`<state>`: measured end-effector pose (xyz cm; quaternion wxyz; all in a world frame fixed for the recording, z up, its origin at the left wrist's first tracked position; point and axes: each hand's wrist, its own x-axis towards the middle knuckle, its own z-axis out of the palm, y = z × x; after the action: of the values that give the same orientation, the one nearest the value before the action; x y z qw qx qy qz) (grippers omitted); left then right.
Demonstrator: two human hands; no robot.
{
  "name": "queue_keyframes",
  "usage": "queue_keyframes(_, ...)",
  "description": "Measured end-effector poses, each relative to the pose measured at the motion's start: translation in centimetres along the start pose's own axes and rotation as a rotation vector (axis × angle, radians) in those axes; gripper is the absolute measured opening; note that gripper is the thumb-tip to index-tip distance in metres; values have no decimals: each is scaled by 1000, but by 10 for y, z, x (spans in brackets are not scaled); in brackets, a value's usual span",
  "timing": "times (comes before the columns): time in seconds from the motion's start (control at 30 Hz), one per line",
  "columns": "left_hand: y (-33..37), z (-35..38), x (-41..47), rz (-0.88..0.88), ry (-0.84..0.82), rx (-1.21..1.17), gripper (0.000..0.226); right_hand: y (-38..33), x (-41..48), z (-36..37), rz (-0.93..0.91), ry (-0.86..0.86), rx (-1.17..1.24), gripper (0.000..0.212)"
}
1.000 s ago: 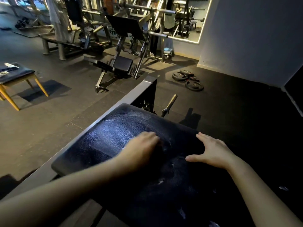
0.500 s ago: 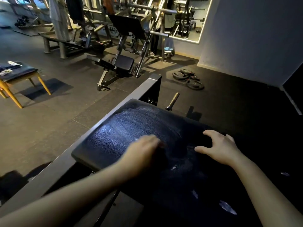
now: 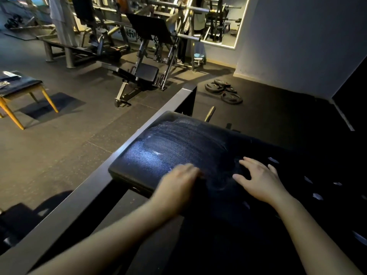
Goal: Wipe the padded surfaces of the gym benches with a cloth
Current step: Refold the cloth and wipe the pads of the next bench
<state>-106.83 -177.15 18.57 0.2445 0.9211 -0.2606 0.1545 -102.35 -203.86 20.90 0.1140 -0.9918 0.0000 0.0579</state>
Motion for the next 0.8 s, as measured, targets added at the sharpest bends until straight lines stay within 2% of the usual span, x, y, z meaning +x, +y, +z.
queue_keyframes(0.1,-84,-57,-11,-320,54,176,12,-8,-9,6,25,58,-22,60)
queue_keyframes(0.17,-113,-76,-5,-477,98,188,11,-16,-18,9,22,116,-34,59)
queue_keyframes(0.27,-87,-51,14,-464,210,163,6,-26,-33,14,4,156,-27,57)
queue_keyframes(0.33,-44,-22,18,-379,189,89,9,-29,-42,19,1,159,-28,55)
queue_keyframes(0.43,0,1,-8,-29,49,40,8,-28,-49,25,12,161,-4,52)
queue_keyframes(0.47,-7,-4,-15,77,51,64,9,-27,-50,26,14,162,11,52)
queue_keyframes(0.5,-28,-13,-18,95,71,108,9,-27,-49,27,18,162,23,52)
queue_keyframes(0.53,-55,-25,-15,29,84,150,8,-27,-49,27,23,158,30,52)
queue_keyframes(0.6,-110,-56,0,-240,122,267,7,-27,-49,27,19,147,23,53)
queue_keyframes(0.67,-136,-72,16,-443,197,251,11,-28,-49,28,12,147,13,53)
queue_keyframes(0.73,-107,-57,31,-467,219,130,8,-30,-47,26,16,151,-4,53)
queue_keyframes(0.8,-55,-24,34,-334,127,38,11,-30,-46,26,13,156,-10,52)
